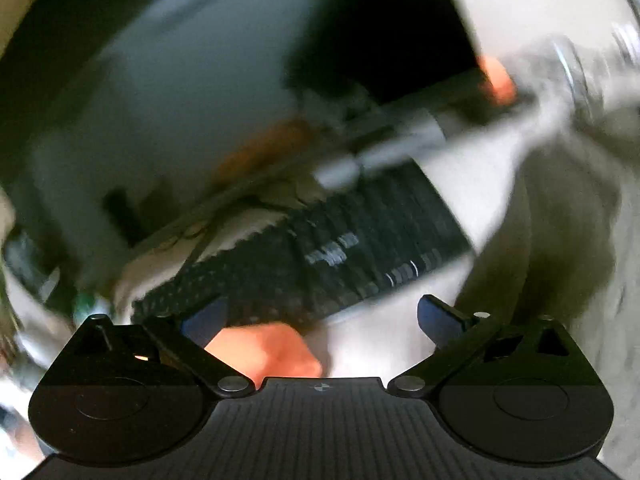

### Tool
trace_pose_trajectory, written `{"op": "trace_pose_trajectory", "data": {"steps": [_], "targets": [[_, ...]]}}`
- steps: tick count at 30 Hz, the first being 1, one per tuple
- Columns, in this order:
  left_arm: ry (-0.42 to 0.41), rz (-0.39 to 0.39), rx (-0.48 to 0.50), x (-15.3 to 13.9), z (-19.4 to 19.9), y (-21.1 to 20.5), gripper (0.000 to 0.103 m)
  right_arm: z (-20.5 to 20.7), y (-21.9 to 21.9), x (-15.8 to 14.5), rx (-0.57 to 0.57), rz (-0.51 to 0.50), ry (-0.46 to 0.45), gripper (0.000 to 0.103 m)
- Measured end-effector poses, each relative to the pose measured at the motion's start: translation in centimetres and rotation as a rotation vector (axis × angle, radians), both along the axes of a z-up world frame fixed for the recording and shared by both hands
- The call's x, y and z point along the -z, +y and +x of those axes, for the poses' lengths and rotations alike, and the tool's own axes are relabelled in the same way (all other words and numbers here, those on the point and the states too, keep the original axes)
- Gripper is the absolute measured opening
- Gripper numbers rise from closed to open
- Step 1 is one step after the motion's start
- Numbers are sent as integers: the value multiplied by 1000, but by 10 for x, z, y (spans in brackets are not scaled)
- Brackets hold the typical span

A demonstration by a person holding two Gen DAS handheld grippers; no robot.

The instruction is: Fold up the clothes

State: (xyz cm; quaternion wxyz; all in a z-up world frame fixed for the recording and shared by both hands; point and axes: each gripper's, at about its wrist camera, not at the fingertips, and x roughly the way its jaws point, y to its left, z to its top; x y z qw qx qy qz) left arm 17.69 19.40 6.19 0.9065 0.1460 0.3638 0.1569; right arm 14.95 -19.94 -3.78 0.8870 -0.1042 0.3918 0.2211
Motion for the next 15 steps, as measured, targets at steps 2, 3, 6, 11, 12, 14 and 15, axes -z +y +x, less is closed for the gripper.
{"op": "trace_pose_trajectory", "data": {"steps": [2, 3, 6, 11, 12, 14, 15], "targets": [[-48, -170, 49, -17, -10, -3, 103, 6, 2, -11, -31, -63, -5, 103], [-60, -250, 86, -22, -15, -9, 103, 9, 3, -17, -47, -97, -8, 103], [-39, -445, 234, -14, -23, -47, 103, 14, -2, -35, -64, -232, -127, 103], [61, -600, 363, 32, -22, -115, 103, 47, -4, -30, -176, -490, -141, 103], [84, -604, 370, 41, -20, -124, 103, 53, -5, -29, -199, -541, -144, 103], [133, -612, 359, 58, -19, -134, 103, 73, -1, -28, -256, -708, -224, 103], [152, -624, 351, 64, -18, -137, 103, 87, 2, -31, -240, -833, -327, 103]]}}
